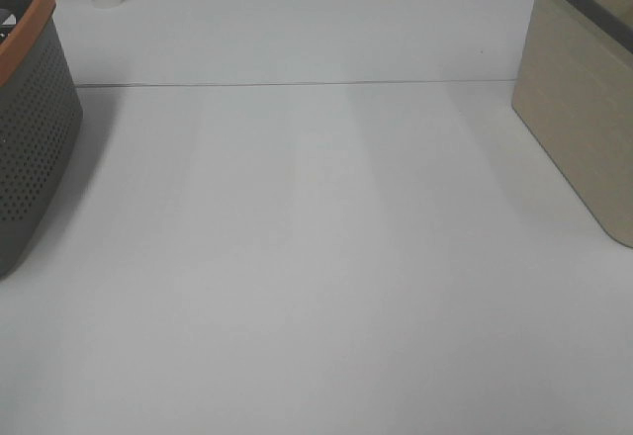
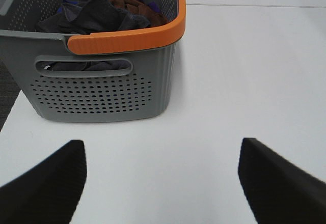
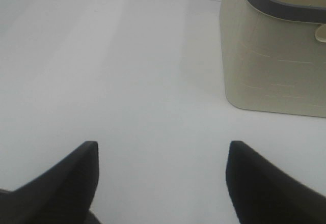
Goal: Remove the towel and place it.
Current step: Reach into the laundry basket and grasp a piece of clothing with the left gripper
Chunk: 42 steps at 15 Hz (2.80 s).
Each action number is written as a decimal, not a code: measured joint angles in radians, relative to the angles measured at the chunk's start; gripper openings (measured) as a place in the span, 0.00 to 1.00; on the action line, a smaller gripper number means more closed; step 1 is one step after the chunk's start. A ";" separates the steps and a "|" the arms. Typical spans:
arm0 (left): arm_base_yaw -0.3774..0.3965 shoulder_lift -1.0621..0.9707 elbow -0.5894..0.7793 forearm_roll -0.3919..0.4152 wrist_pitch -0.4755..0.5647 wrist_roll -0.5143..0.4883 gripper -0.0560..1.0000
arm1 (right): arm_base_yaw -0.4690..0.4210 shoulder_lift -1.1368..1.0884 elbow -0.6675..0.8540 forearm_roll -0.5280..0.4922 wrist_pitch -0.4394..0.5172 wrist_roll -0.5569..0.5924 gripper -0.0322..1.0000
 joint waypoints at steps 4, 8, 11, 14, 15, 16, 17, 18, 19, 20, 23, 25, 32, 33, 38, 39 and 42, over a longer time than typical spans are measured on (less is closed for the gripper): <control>0.000 0.000 0.000 0.001 0.000 0.000 0.77 | 0.000 0.000 0.000 0.000 0.000 0.000 0.71; 0.000 0.000 0.000 0.001 0.000 0.000 0.77 | 0.000 0.000 0.000 0.000 0.000 0.000 0.71; 0.000 0.000 0.000 0.001 0.000 0.000 0.77 | 0.000 0.000 0.000 0.000 0.000 0.000 0.71; 0.000 0.000 0.000 0.009 0.000 -0.010 0.77 | 0.000 0.000 0.000 0.000 0.000 0.000 0.71; 0.000 0.000 0.000 0.015 0.000 -0.019 0.77 | 0.000 0.000 0.000 0.000 0.000 0.000 0.71; 0.000 0.000 0.000 0.016 0.000 -0.019 0.77 | 0.000 0.000 0.000 0.000 0.000 0.000 0.71; 0.000 0.000 0.000 0.018 0.000 -0.022 0.77 | 0.000 0.000 0.000 0.000 0.000 0.000 0.71; 0.000 0.000 0.000 0.019 0.000 -0.022 0.77 | 0.000 0.000 0.000 0.000 0.000 0.000 0.71; 0.000 0.000 0.000 0.021 0.000 -0.022 0.77 | 0.000 0.000 0.000 0.000 0.000 0.000 0.71; 0.000 0.000 0.000 0.024 0.000 -0.022 0.77 | 0.000 0.000 0.000 0.000 0.000 0.000 0.71; 0.000 0.000 0.000 0.024 0.000 -0.022 0.77 | 0.000 0.000 0.000 0.000 0.000 0.000 0.71; 0.000 0.000 0.000 0.024 0.000 -0.022 0.77 | 0.000 0.000 0.000 0.000 0.000 0.000 0.71; 0.000 0.000 0.000 0.024 0.000 -0.022 0.77 | 0.000 0.000 0.000 0.000 0.000 0.000 0.71; 0.000 0.000 0.000 0.024 0.000 -0.022 0.77 | 0.000 0.000 0.000 0.000 0.000 0.000 0.71; 0.000 0.000 0.000 0.040 0.000 -0.043 0.77 | 0.000 0.000 0.000 0.000 0.000 0.000 0.71; 0.000 0.001 0.000 0.053 0.000 -0.058 0.77 | 0.000 0.000 0.000 0.000 0.000 0.000 0.71; 0.000 0.092 -0.018 0.118 -0.011 -0.158 0.77 | 0.000 0.000 0.000 0.000 0.000 0.000 0.71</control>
